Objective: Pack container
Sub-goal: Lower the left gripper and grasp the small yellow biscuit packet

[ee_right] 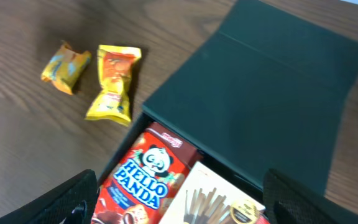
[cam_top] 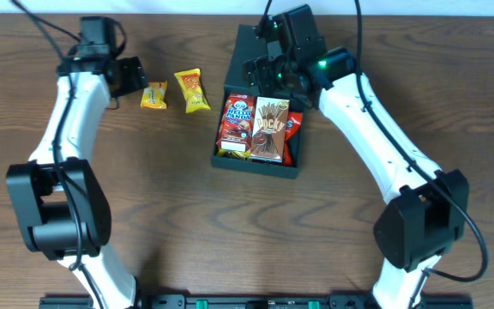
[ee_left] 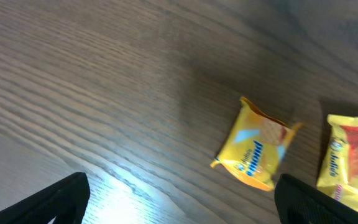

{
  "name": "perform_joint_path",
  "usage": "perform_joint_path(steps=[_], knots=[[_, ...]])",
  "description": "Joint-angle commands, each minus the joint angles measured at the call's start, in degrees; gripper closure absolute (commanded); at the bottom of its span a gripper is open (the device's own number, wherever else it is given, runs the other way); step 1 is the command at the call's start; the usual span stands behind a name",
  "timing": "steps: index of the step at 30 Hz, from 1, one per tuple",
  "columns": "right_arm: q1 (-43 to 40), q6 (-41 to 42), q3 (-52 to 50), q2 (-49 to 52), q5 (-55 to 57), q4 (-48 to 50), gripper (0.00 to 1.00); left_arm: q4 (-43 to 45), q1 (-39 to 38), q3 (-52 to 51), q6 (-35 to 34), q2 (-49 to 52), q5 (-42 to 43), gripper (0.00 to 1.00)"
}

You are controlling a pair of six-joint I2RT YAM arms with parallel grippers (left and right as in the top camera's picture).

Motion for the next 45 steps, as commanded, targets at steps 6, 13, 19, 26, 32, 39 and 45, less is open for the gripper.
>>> perform_joint_path(steps=[6,13,19,26,32,39,45], knots=[[0.1,-0.8,0.7,-0.7,-0.3,-1.1,0.08,1.3,-1.9,0.2,10.4,6.2,7.2,0.05],[-2.5,-0.8,1.2,-1.2,0.8,-3.8,0.01,3.6,-4.1,0.2,16.8,9.2,8.3,0.05],[-4.8,-1.0,1.5,-2.3,0.7,-5.0,0.01,6.5,-4.8,0.2,19.2,11.9,7.2,0.05],[-6.4,-1.7,1.5,-3.2,0.7,-6.2,0.01,8.9,-4.7,0.2,19.2,14.4,7.4,0.04],[-6.7,-2.1,1.5,-3.4,0.7,-6.2,0.01,9.1,-4.7,0.2,19.2,14.8,7.4,0.06],[-6.7,-2.4,1.5,-3.4,0.7,-6.3,0.01,11.5,-4.7,0.2,19.3,14.8,7.3,0.17],[-6.7,-2.6,1.5,-3.4,0.7,-7.4,0.01,12.0,-4.7,0.2,19.2,16.2,7.4,0.17]])
